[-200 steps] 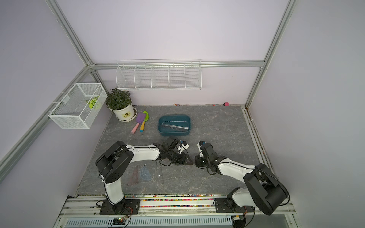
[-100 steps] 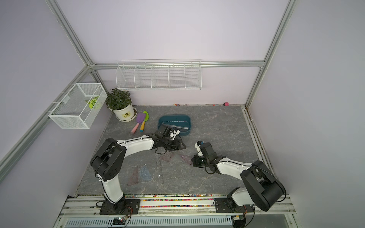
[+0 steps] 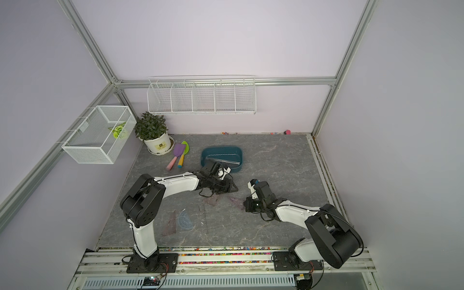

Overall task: Put the scattered rulers into the storage box
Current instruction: Pick up the ruler from the center of the board.

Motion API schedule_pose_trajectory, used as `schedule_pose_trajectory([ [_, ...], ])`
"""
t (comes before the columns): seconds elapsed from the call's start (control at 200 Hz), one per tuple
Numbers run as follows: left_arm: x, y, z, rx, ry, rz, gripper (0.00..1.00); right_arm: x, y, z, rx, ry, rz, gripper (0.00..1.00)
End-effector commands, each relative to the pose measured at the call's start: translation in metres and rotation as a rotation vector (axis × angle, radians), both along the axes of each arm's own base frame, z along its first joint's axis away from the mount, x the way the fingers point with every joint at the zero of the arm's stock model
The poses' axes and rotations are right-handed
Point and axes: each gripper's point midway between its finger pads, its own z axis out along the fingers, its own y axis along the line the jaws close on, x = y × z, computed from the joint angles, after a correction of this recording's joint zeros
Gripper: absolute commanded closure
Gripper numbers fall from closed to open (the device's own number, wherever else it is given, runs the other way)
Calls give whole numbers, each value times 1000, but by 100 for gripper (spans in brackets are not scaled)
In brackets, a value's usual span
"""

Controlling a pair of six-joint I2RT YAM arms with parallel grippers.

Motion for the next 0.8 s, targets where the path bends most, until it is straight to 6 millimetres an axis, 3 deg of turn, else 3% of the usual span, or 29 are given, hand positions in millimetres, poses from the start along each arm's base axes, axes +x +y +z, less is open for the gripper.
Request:
schedule_pose_trajectory([
  [0.0, -2, -14, -2, -4, -11, -46, 36, 1, 2, 2, 11, 2, 3, 91],
  [0.205, -20, -8, -21, 33, 40, -56, 37, -2, -4, 8, -4, -17, -4, 91],
  [0.615, -55, 4, -28, 68, 84, -50, 37, -3, -5, 10, -6, -27, 8, 91],
  [0.795, -57, 11, -29, 88, 75, -39, 37, -1, -1, 11, 1, -31, 20, 91],
])
